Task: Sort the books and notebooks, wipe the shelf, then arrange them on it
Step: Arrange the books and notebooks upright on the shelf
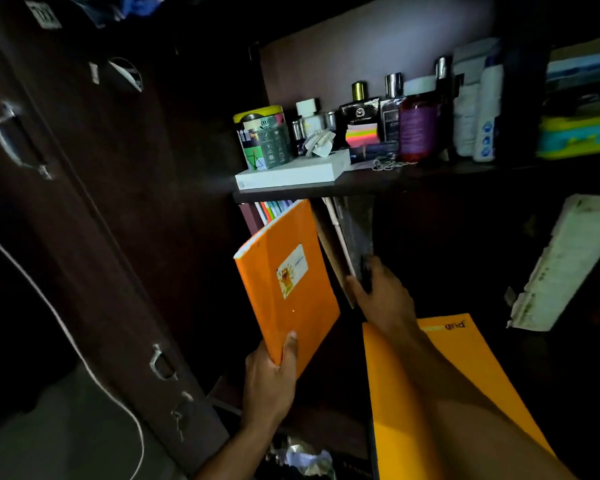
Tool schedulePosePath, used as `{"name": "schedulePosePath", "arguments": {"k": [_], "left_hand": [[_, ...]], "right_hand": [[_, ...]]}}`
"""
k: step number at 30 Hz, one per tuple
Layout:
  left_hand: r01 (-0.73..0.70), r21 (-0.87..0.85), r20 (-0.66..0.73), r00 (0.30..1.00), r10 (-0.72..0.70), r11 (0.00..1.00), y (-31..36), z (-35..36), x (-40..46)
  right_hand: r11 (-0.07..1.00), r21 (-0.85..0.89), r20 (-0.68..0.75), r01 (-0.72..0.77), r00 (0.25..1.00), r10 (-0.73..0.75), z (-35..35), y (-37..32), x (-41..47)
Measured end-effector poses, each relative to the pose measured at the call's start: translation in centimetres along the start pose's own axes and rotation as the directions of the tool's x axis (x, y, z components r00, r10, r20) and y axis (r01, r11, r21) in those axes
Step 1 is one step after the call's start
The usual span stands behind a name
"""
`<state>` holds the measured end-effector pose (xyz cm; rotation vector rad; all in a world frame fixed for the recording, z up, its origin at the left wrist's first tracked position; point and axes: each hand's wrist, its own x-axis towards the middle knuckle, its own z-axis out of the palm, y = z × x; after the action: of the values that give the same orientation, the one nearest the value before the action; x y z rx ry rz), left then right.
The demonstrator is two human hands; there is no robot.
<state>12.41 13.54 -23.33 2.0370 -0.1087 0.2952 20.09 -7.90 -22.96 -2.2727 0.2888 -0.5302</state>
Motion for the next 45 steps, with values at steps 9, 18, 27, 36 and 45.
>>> {"name": "schedulePosePath", "arguments": {"k": [9,18,27,36,45], "left_hand": [[0.112,-0.218,0.089,0.992,-0.094,0.970,1.6,0.2,-1.6],[0.102,-0.227,0.112,0.991,-0.078,0.969,2.0,0.5,-1.6],[0.046,-0.170,0.215,0.977,-0.008,0.984,3.4,2.6,-0.4],[0.169,-0.478,0.187,0.978,-0.088,0.862,4.5,8.9,0.0],[-0.037,-0.367,0.019,0.999,0.047,0.930,5.8,12.9,3.1]], "right_hand": [[0.991,0.116,-0.020,0.067,0.998,-0.065,-0.2,1.4,0.8],[0.954,0.293,0.063,0.061,0.995,-0.083,0.3,2.1,1.6],[0.667,0.722,0.142,-0.185,0.983,0.118,-2.2,1.5,1.1],[0.951,0.254,-0.010,-0.177,0.983,0.186,-3.4,3.8,-0.7],[0.980,0.201,0.152,0.016,0.987,-0.047,-4.7,4.5,-2.9]]}}
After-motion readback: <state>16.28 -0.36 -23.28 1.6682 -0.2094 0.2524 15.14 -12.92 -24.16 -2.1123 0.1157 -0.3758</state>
